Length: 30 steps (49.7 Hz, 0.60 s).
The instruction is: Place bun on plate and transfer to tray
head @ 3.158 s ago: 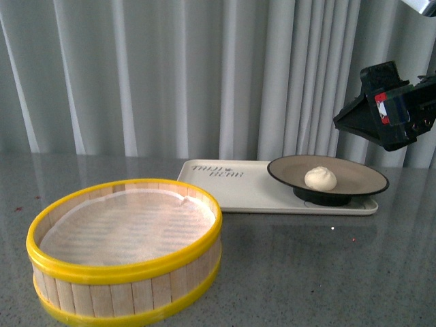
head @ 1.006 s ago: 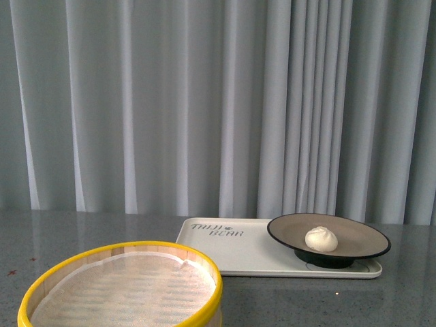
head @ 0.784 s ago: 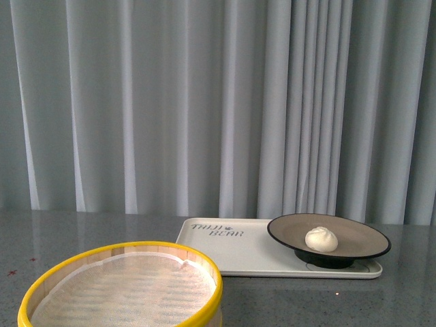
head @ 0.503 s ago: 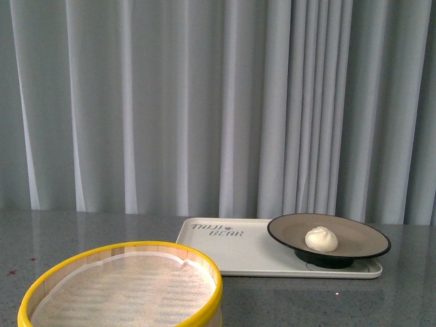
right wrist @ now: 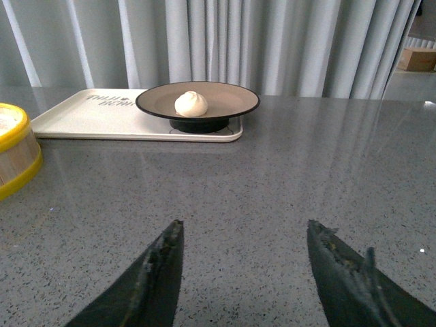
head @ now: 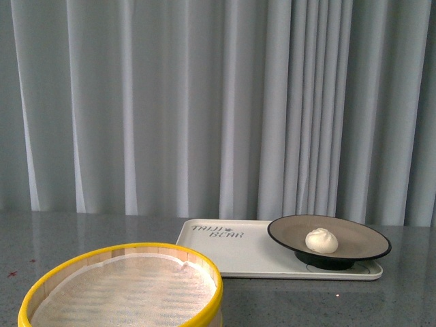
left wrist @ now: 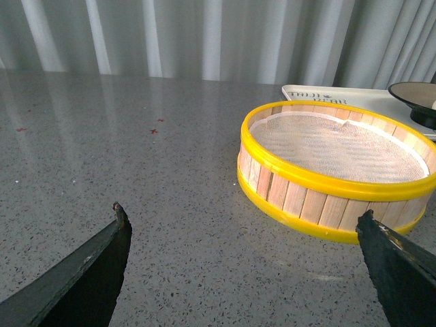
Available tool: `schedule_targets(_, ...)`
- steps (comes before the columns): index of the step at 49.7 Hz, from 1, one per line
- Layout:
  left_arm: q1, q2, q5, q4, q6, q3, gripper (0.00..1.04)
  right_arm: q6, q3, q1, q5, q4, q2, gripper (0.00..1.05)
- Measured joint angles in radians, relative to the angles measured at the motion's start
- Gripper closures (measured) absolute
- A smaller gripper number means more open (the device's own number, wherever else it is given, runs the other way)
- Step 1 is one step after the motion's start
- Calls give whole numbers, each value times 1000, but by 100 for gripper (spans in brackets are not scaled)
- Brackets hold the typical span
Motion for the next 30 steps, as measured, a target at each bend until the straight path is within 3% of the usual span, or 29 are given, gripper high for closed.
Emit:
schedule_targets(4,0,0,0,0,0,0,7,0,0,0,0,0,0,32)
schedule_targets(12,0,0,0,0,0,0,7,0,0,0,0,0,0,7)
schedule_targets(30,0,0,0,0,0,0,7,1,0,0,0,0,0,9)
